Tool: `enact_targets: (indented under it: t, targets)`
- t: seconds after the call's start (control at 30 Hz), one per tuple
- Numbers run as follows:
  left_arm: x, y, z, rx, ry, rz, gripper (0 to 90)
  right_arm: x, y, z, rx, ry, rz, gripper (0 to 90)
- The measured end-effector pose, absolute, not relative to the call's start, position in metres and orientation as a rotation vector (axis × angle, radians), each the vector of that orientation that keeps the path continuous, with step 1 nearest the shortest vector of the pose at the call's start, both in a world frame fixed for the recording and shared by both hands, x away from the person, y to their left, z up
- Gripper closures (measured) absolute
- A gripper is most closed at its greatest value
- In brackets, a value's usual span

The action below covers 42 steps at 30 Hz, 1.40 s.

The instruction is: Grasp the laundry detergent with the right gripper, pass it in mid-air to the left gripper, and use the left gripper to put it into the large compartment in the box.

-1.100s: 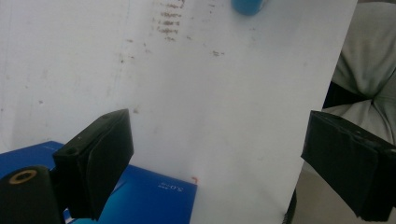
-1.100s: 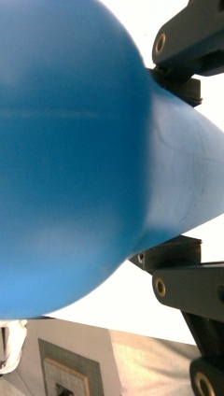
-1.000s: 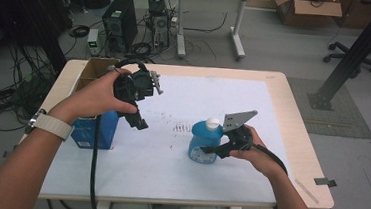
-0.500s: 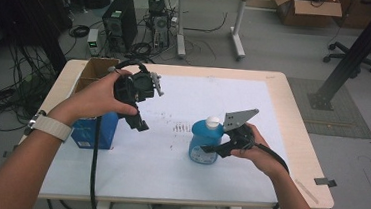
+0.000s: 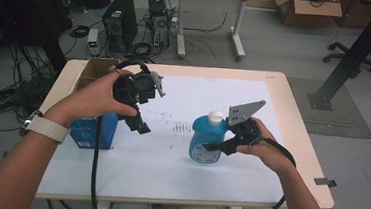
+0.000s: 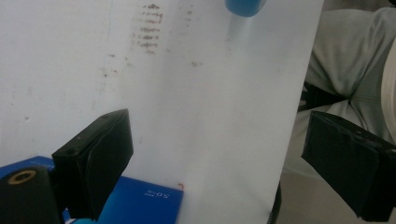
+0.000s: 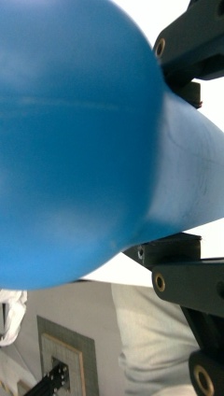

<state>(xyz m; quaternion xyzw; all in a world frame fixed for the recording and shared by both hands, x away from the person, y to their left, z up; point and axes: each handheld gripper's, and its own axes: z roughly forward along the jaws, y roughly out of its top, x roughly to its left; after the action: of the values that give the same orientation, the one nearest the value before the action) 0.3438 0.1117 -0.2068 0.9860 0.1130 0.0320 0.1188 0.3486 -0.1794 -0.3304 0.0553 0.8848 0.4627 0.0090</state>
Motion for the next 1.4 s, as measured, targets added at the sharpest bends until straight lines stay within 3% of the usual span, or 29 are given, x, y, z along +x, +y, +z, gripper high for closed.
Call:
enact_targets:
  t: [0.5, 1.4]
  targets:
    - [0.325, 0.088, -0.182, 2.870, 0.231, 0.042, 6.7, 0.336, -0.164, -0.283, 0.066, 2.850, 1.418, 43.9]
    - [0.312, 0.066, -0.164, 2.888, 0.166, 0.000, 6.5, 0.330, -0.122, -0.262, -0.082, 2.912, 1.340, 44.0]
